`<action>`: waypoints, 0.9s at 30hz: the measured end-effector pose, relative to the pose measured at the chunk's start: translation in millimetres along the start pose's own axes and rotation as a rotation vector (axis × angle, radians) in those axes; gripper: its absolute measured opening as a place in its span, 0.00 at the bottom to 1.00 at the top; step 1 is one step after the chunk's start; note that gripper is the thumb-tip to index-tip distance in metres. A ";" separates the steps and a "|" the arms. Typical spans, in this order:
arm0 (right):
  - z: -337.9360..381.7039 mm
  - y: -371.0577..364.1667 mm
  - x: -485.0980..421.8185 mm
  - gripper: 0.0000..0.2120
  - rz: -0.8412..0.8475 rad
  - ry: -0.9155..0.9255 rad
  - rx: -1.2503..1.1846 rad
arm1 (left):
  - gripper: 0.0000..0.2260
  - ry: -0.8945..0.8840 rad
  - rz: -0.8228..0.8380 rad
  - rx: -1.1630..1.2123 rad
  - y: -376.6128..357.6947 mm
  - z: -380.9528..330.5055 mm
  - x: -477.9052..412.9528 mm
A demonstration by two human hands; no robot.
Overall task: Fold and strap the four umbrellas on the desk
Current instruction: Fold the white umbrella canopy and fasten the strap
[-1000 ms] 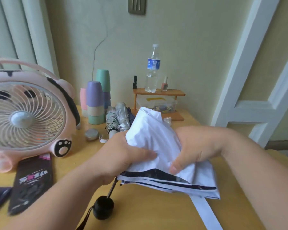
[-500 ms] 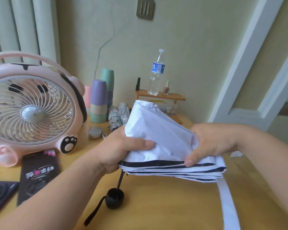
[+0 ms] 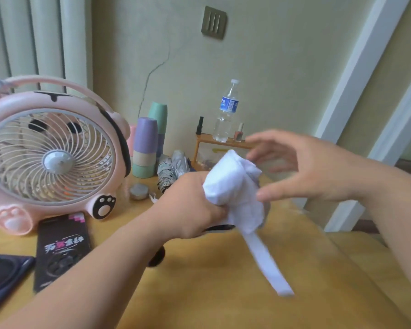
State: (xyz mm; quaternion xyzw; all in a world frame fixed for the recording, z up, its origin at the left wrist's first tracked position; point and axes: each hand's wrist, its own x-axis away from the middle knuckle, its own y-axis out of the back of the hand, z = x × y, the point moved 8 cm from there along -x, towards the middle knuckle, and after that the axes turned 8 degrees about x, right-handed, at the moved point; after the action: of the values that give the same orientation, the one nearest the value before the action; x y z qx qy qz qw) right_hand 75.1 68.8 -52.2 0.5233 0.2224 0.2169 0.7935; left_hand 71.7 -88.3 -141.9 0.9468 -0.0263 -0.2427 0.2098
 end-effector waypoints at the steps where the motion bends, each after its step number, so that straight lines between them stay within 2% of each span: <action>1: 19.9 4.0 1.1 0.41 -0.055 0.059 0.034 | 0.08 -0.011 0.007 -0.108 -2.2 -4.7 -0.5; 2: 36.2 1.6 1.9 0.38 -0.057 0.076 0.139 | 0.07 -0.006 0.012 -0.224 -4.6 -6.6 -1.0; 5: 58.6 -20.6 -2.1 0.20 0.021 0.029 0.735 | 0.06 0.014 0.033 -0.550 -11.8 -4.9 -1.7; 6: 60.7 -30.6 -5.2 0.16 0.036 0.027 0.882 | 0.07 0.025 0.043 -0.587 -14.3 -6.3 -0.8; 8: 57.3 -54.9 -13.0 0.09 0.066 0.023 1.026 | 0.10 0.034 0.086 -0.618 -21.5 -11.2 2.5; 11: 28.5 -79.9 -18.4 0.07 0.204 -0.087 0.967 | 0.09 0.062 0.145 -0.705 -29.0 -14.3 8.5; 12: 14.0 -84.4 -16.9 0.07 0.293 -0.149 0.881 | 0.08 0.049 0.155 -0.776 -30.0 -15.3 10.0; 14: -13.6 -87.7 -11.0 0.14 0.445 -0.296 0.633 | 0.10 -0.008 0.152 -0.873 -31.9 -19.8 13.5; 17: -29.8 -86.0 -0.8 0.21 0.565 -0.381 0.321 | 0.18 -0.083 0.179 -0.817 -44.9 -27.6 19.7; 19: -30.5 -84.9 3.5 0.16 0.615 -0.369 0.262 | 0.19 -0.071 0.202 -0.770 -54.9 -27.2 21.2; 20: -29.8 -83.2 3.9 0.15 0.612 -0.356 0.300 | 0.18 -0.063 0.212 -0.769 -58.5 -24.8 19.7; 22: -22.0 -81.6 3.7 0.10 0.548 -0.277 0.549 | 0.12 -0.050 0.243 -0.725 -61.7 -17.1 15.0; 23: -12.8 -81.9 2.0 0.06 0.478 -0.192 0.735 | 0.10 -0.029 0.272 -0.647 -62.0 -13.7 13.3; 25: 10.9 -81.2 0.2 0.07 0.268 -0.010 1.062 | 0.11 0.039 0.360 -0.423 -61.7 -8.4 11.8; 27: 23.4 -82.1 2.3 0.08 0.187 0.061 1.131 | 0.12 0.126 0.432 -0.273 -58.4 -7.0 15.6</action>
State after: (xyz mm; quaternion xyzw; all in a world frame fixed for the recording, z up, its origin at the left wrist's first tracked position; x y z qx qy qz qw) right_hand 99.7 23.6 -120.4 0.8772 0.2796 0.1485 0.3609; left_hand 85.7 -34.9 -167.3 0.8953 -0.1817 -0.1342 0.3839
